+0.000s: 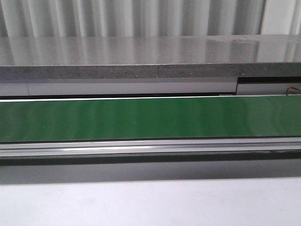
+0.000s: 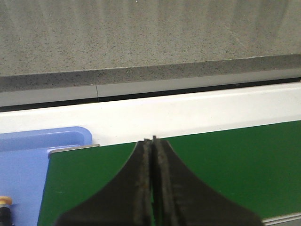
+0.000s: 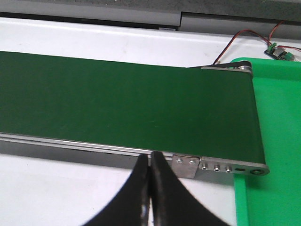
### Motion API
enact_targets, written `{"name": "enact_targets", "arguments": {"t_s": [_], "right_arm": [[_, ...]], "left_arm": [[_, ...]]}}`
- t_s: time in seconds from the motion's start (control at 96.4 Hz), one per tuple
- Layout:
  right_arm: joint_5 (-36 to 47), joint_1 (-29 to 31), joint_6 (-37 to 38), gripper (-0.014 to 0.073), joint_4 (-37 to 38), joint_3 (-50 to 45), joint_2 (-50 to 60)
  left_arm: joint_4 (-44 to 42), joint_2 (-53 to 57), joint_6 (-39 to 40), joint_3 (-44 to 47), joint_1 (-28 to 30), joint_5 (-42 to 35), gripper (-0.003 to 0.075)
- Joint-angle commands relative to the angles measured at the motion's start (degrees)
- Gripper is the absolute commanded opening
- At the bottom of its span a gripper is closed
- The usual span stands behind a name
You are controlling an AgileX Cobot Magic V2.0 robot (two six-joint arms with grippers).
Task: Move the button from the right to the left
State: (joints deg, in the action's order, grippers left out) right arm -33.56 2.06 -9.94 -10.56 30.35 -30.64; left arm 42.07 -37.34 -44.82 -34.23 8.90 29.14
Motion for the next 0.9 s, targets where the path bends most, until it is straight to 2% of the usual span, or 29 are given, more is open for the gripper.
{"name": "enact_targets", "arguments": {"t_s": [0.0, 0.477, 0.726, 0.809, 0.892], "right_arm": [[4.19, 0.00, -0.52, -0.0067, 0.04, 1.54, -0.17], [4.19, 0.00, -0.52, -0.0067, 0.04, 1.54, -0.17], [4.19, 0.00, -0.52, -0.0067, 0.04, 1.54, -0.17], [4.19, 0.00, -0.52, -0.0067, 0.04, 1.54, -0.17], [4.19, 0.00, -0.52, -0.0067, 0.04, 1.54, -0.17]], "left_arm": [[2.06, 0.01, 0.02, -1.51, -0.59, -2.72, -0.0020], [2.06, 0.01, 0.02, -1.51, -0.59, -2.72, -0.0020], [1.82, 0.15, 0.38, -1.51, -2.02, -6.86, -0.0020], [-0.56, 0.74, 2.27, -1.51, -4.20, -9.51, -0.0020], [-8.59, 1.55, 9.23, -1.42, -7.24, -11.99, -0.0020]]}}
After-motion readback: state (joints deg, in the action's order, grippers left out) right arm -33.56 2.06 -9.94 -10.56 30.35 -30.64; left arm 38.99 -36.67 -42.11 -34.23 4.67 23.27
